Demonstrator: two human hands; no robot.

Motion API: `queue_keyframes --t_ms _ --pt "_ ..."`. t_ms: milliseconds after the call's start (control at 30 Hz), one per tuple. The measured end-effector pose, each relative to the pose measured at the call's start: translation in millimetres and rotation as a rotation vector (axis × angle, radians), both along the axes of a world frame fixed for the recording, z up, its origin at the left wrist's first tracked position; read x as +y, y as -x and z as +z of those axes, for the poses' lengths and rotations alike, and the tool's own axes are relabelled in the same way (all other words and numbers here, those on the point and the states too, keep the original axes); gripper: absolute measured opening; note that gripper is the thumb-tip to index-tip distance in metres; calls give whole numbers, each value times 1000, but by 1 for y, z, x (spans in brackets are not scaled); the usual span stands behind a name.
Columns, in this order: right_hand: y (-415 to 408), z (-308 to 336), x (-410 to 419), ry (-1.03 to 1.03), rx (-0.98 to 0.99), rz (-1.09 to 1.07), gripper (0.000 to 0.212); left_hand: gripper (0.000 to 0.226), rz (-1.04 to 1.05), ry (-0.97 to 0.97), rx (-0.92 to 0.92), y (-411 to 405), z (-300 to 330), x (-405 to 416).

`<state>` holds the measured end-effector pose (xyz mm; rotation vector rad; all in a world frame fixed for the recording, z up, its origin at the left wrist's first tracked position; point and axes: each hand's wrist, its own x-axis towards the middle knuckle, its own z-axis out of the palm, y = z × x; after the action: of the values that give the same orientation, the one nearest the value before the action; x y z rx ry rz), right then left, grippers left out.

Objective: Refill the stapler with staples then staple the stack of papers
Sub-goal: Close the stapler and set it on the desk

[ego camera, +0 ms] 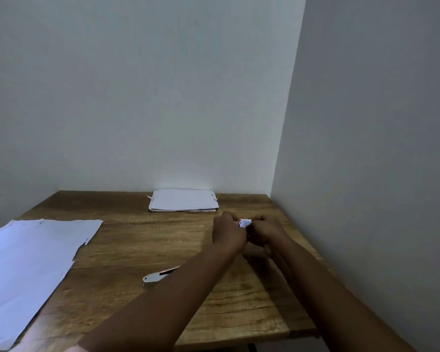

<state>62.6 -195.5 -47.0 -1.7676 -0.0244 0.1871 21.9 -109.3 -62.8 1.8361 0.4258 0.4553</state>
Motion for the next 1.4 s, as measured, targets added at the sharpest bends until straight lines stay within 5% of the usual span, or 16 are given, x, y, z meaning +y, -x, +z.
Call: queue_keyframes --t_ms 233,667,967,1400 --pt "-87 2 14 2 -93 -114 18 33 -79 -130 130 -94 22 8" --pt "-221 -24 20 411 -178 -261 31 16 -205 -434 208 -237 5 17" --pt "-212 -30 21 500 -240 -244 29 12 -190 -310 182 -226 -11 17" --pt "-102 25 20 636 -384 10 28 42 -341 -623 153 -104 56 30"
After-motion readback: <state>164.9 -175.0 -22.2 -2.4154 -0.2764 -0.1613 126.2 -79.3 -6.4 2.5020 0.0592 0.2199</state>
